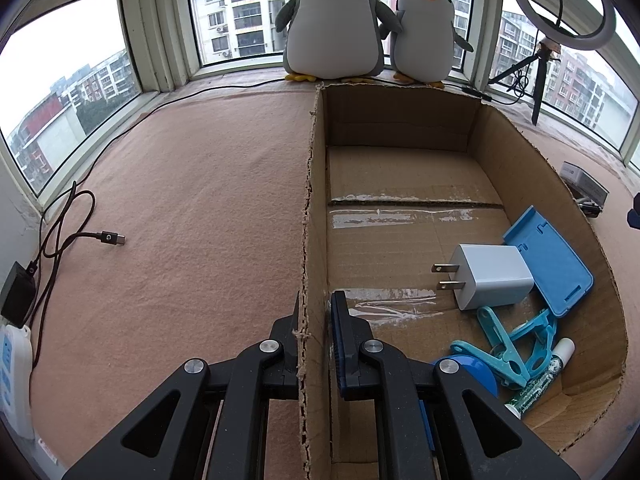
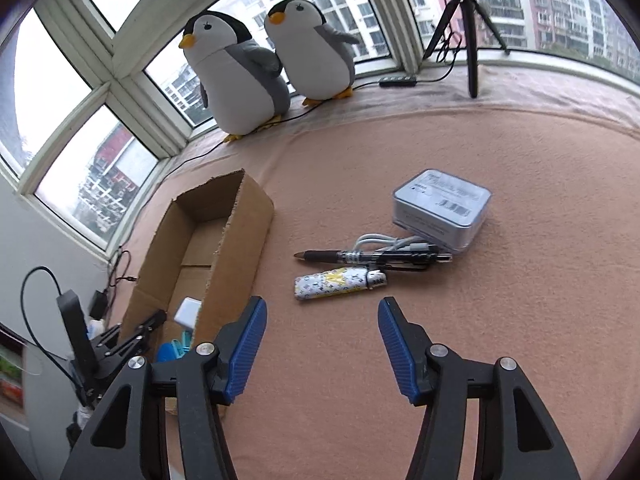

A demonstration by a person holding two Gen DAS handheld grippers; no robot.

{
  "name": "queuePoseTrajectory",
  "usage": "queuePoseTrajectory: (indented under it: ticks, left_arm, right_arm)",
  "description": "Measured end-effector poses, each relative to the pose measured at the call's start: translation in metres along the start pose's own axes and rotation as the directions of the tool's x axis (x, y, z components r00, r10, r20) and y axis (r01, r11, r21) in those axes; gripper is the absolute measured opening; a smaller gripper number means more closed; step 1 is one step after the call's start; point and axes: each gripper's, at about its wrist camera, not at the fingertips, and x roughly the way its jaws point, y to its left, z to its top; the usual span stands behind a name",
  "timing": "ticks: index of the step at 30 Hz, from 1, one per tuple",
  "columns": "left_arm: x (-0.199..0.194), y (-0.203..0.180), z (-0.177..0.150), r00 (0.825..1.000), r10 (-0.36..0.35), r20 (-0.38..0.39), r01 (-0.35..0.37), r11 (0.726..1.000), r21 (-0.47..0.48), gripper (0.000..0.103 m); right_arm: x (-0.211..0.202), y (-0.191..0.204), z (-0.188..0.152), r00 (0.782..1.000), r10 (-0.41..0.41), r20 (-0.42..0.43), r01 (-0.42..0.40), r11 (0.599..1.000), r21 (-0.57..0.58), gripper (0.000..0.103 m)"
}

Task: Organize rigid objects
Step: 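Move the right tool to the patterned lighter and grasp it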

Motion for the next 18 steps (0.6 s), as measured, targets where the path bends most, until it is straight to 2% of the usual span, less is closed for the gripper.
queuePoseTrajectory:
  ticks: [2,6,14,18]
  left_arm:
    - [0.0,-0.001,0.0,1.0,0.002,0.0,-0.002,1.0,0.002,0.01]
    - [0.0,-0.001,0.001,1.0,0.002,0.0,-0.002,1.0,0.003,0.01]
    - [0.0,-0.001,0.001,1.0,0.002,-0.001,-0.002,1.0,0.001,0.01]
    - [0.0,-0.001,0.0,1.0,0.001,-0.001,-0.001,1.0,0.001,0.01]
  right_arm:
    - [0.008,0.001,0.005,1.0,0.007,-0.025,-0.008,1.0,-0.01,0.033]
    - [0.029,0.007,0.016,0.996,0.019,-0.082,-0.021,1.0,-0.021,0.02]
    - [0.073,0.017,0.024,0.984,-0.061,-0.165,0.044,0.994,-0.102,0.019]
    - [0.084,0.018,0.025,0.98,-0.094,-0.173,0.073,0.989,-0.126,0.019]
